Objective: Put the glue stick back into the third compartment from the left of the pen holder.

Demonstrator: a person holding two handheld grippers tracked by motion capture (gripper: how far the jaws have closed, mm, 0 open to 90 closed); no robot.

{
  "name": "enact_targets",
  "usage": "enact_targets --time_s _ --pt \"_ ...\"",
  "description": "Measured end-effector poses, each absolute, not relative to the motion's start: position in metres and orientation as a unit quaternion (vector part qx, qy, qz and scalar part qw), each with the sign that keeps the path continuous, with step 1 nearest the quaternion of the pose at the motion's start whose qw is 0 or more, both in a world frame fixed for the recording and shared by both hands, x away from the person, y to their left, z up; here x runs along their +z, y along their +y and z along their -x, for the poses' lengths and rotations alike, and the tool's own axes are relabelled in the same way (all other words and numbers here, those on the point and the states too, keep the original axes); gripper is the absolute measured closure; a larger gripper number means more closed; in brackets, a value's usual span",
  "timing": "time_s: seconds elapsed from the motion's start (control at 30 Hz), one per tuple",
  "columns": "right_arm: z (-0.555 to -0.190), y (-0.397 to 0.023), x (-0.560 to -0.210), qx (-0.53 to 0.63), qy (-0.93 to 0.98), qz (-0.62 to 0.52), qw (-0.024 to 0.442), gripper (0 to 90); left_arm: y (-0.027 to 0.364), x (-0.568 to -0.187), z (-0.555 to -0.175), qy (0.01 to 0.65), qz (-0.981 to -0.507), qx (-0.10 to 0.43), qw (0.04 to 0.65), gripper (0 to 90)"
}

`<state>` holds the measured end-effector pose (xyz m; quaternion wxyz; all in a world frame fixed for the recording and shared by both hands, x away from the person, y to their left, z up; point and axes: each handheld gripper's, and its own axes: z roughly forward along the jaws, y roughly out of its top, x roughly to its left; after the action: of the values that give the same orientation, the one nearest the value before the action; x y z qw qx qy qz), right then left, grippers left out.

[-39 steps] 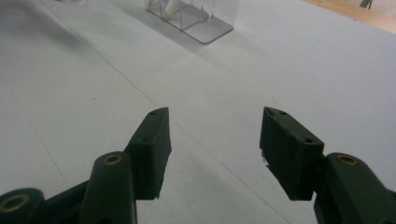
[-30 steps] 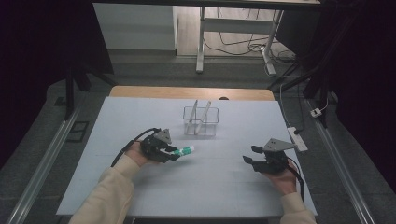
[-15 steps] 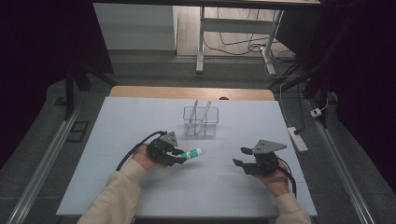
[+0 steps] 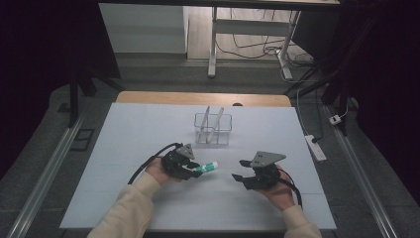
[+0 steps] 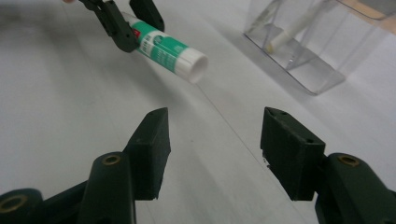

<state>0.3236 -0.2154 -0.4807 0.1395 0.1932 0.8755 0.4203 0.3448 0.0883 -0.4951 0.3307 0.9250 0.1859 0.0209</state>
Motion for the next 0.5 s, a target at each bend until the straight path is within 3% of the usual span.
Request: enact_targets --time_s 0.5 --pt "-0.319 -0.183 -0.48 0.418 0.887 -0.15 0.13 38.0 0.072 -0.495 -0.339 0.168 -0.931 0.016 0.324 65.2"
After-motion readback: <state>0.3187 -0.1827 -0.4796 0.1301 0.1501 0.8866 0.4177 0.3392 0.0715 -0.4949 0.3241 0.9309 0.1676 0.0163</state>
